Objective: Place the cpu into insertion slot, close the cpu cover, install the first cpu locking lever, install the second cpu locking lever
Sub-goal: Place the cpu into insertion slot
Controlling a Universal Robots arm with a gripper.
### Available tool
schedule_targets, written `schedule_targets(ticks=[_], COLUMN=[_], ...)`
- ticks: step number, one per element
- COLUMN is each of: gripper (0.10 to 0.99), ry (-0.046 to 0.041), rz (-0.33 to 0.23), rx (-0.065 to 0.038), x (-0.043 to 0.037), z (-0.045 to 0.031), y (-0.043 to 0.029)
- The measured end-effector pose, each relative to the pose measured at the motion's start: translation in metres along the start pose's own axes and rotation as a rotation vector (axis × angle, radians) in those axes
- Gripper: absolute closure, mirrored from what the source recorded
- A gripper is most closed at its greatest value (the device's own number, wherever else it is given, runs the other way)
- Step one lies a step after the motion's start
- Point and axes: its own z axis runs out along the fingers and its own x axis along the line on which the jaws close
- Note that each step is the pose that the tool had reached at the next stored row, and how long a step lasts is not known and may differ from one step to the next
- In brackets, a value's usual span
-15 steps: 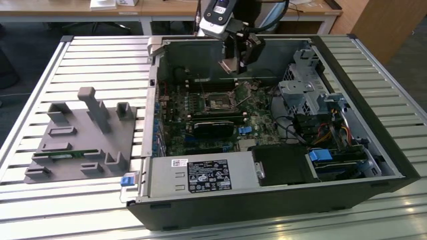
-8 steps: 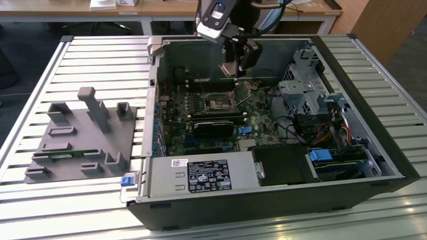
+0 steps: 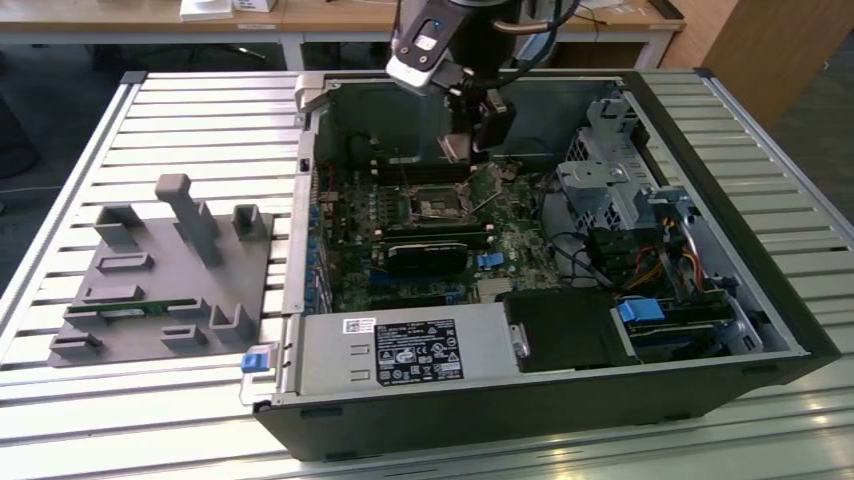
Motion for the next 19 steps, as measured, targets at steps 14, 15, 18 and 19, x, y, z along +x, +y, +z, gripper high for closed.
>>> schedule_targets(ticks=[14, 15, 18, 19], gripper=[0.545, 0.545, 0.545, 0.545], ry=[-0.0085, -0.0085, -0.0109, -0.0117], rz=[0.112, 0.115, 0.144, 0.154], rx=[-0.002, -0.002, -0.003, -0.003], x=[0.004, 0.0054, 0.0062, 0.0064], z=[0.0185, 0.0203, 0.026, 0.0277], y=[-0.0052, -0.005, -0.0053, -0.0055])
